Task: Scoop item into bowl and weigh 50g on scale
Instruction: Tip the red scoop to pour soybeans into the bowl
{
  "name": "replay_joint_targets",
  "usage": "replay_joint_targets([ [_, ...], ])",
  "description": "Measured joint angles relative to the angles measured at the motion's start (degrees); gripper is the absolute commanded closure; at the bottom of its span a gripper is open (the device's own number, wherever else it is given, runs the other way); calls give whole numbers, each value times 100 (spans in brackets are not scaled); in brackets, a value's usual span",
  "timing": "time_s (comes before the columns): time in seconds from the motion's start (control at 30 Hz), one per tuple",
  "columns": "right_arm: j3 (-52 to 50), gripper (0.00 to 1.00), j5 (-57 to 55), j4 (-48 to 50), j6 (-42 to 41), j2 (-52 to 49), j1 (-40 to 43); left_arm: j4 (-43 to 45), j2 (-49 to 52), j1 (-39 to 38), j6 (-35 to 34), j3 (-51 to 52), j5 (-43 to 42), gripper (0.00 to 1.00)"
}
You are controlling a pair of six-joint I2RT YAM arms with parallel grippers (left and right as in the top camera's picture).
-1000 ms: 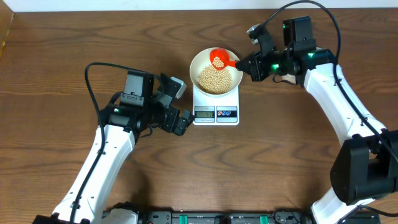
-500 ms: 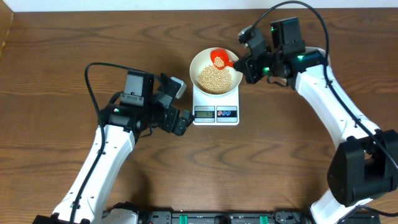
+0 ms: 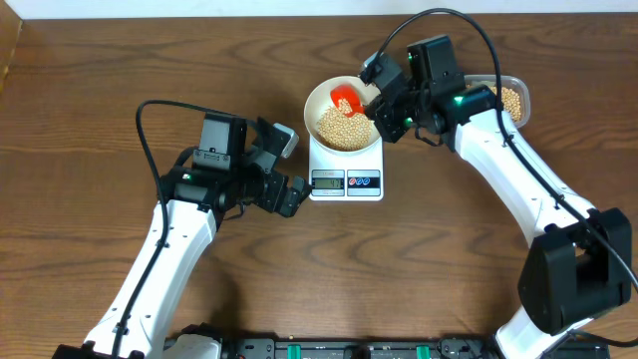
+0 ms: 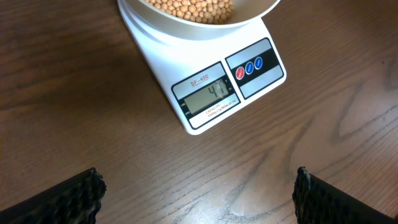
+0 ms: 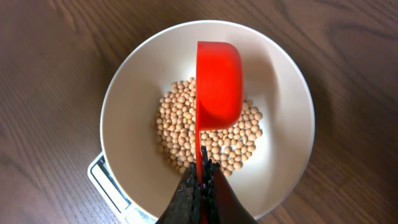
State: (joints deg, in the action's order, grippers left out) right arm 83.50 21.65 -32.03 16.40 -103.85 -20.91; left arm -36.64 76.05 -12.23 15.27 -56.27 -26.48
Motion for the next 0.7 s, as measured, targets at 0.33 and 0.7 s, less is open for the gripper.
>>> replay_joint_targets([
  [0.33,0,99,-17,0,-33,0,11,0,0,0,0,0,0,1],
  [0.7,0,99,748,2,-527,61,361,0,0,0,0,0,0,1],
])
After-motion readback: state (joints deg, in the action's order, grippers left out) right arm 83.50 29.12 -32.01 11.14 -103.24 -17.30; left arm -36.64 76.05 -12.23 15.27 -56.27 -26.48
